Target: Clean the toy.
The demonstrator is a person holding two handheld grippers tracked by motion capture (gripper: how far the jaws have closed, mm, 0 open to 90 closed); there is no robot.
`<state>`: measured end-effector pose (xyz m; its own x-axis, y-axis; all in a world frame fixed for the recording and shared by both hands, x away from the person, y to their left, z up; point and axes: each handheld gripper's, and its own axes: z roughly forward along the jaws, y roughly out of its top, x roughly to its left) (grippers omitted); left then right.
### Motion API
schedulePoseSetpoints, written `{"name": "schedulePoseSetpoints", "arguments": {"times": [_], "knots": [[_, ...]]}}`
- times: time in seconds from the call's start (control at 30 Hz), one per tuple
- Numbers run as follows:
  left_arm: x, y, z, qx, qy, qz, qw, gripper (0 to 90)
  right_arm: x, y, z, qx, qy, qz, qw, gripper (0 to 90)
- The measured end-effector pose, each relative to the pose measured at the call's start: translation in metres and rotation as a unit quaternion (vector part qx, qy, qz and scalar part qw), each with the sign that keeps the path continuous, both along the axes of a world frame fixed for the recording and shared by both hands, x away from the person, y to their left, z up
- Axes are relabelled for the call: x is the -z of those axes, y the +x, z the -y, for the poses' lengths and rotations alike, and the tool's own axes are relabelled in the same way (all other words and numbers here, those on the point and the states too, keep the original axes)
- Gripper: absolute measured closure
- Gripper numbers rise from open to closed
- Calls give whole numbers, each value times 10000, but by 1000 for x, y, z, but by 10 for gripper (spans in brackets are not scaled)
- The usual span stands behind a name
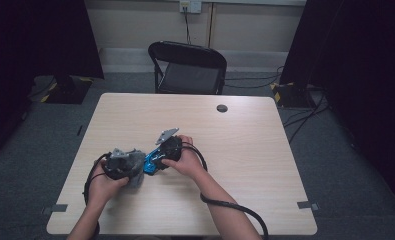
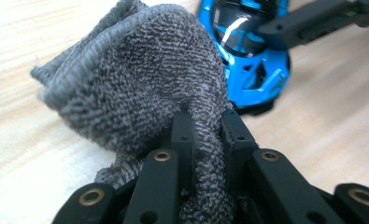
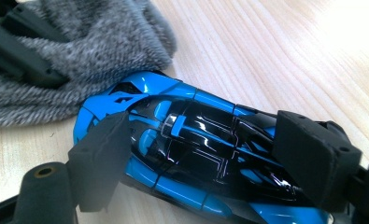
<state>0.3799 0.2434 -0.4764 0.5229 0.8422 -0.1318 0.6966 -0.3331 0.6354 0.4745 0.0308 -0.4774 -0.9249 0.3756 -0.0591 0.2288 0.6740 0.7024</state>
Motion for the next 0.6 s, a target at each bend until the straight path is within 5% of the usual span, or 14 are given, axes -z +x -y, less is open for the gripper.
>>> {"name": "schedulePoseSetpoints", "arguments": {"times": [0.6], "knots": [[-1, -15, 24, 680, -263, -243, 9970, 781, -1, 1, 1, -6, -28, -17, 10000, 196]]}}
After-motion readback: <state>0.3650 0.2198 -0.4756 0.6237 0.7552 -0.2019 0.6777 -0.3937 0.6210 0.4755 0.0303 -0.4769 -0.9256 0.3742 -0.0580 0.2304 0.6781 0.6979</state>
